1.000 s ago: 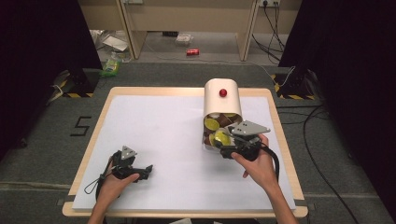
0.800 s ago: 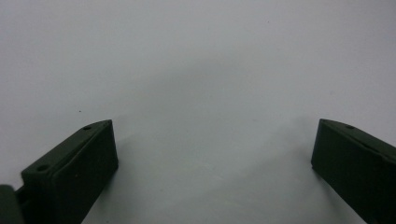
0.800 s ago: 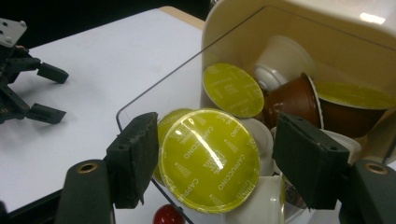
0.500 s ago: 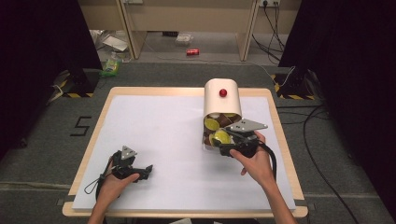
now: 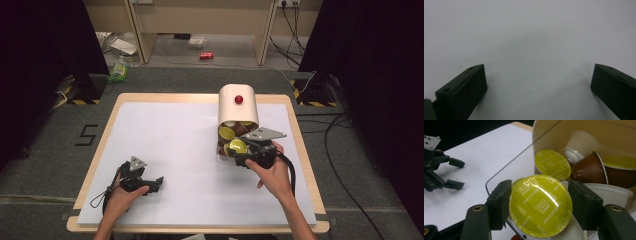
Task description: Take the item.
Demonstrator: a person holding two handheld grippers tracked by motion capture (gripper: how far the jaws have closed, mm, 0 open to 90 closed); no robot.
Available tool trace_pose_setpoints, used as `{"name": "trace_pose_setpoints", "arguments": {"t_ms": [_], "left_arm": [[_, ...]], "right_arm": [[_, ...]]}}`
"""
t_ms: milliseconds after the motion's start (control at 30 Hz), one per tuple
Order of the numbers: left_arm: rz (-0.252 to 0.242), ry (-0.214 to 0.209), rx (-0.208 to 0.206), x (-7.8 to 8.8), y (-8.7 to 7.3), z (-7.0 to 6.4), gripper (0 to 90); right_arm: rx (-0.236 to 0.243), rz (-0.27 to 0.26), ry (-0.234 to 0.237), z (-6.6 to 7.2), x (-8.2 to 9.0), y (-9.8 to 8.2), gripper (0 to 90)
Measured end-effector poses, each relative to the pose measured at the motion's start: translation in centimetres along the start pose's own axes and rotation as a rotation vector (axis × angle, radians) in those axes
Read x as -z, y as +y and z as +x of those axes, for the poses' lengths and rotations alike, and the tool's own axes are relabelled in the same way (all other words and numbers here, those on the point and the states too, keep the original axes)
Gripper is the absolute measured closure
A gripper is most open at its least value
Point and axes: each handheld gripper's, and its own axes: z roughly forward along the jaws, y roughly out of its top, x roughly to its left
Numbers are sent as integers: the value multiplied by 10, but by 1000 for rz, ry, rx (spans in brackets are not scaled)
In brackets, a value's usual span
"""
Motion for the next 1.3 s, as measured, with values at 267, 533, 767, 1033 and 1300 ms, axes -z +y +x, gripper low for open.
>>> {"name": "trace_pose_setpoints", "arguments": {"t_ms": [267,533,767,1033,1300], "left_arm": [[0,0,0,0,0,0,0],[-1,-1,1,0,0,0,0],[-1,-1,1,0,0,0,0],[0,-1,1,0,0,0,0],[0,-1,0,0,0,0,0]], "right_arm": [[8,-31,-8,-1,12,5,383],[9,-47,-8,-7,20,5,384],[6,-66,-17,-12,33,5,384],[-10,-107,-36,-22,56,4,384],[-29,-119,-88,-36,70,-1,384]]}}
